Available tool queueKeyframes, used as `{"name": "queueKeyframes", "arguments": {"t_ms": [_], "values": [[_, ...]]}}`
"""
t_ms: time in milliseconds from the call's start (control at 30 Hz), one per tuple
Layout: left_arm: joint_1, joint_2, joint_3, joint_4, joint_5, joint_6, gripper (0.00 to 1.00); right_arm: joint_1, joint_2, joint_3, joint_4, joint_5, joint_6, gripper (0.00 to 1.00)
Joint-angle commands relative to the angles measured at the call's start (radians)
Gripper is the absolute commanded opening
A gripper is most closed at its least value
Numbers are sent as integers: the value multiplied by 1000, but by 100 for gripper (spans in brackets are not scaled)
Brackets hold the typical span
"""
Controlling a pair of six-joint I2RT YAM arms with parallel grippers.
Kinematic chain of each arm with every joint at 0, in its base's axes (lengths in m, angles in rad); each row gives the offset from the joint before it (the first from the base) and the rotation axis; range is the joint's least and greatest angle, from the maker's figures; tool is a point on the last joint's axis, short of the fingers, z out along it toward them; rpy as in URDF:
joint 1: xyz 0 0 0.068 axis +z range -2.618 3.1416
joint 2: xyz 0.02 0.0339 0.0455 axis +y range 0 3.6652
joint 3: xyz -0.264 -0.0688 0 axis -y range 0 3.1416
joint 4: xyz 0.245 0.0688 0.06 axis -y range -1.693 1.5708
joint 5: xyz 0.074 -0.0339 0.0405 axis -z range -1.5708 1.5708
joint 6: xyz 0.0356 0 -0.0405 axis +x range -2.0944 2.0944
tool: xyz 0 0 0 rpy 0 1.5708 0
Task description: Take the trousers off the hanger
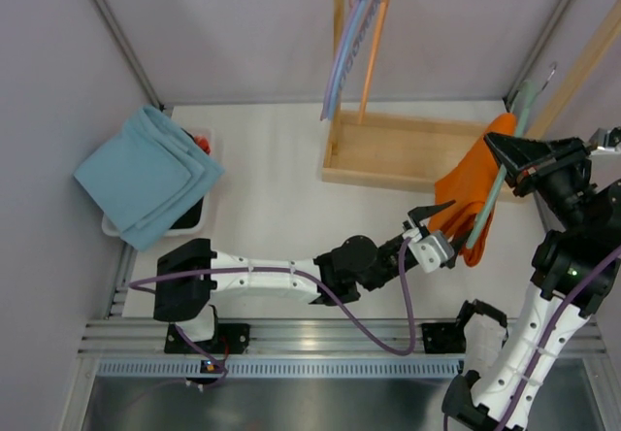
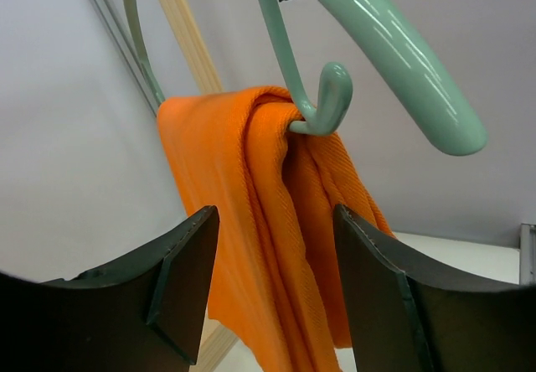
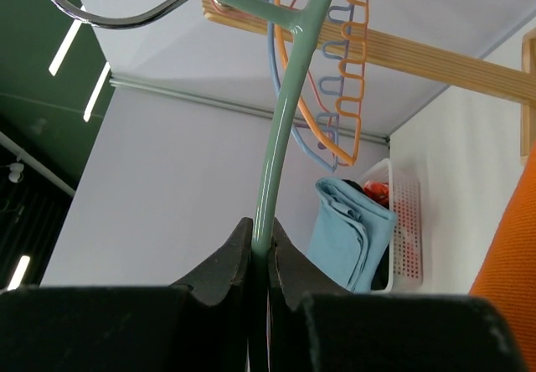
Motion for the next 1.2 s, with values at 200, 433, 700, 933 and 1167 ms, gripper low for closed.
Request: {"name": "queueKeyframes", "arguments": {"t_ms": [200, 433, 700, 933, 1167], "values": [[4, -39, -58, 200, 29, 92, 63, 28, -18, 98, 176, 4, -2, 0], [4, -33, -55, 198, 23, 99, 64, 33, -18, 90, 166, 4, -7, 0], [16, 24, -6, 206, 11, 113, 64, 39, -33, 98, 150, 6, -10, 0], [44, 73, 48, 205, -20, 116, 61, 51, -31, 115, 143, 6, -10, 0], [62, 64, 31, 191, -21, 119, 34, 58, -27, 107, 151, 7, -11, 0]]}}
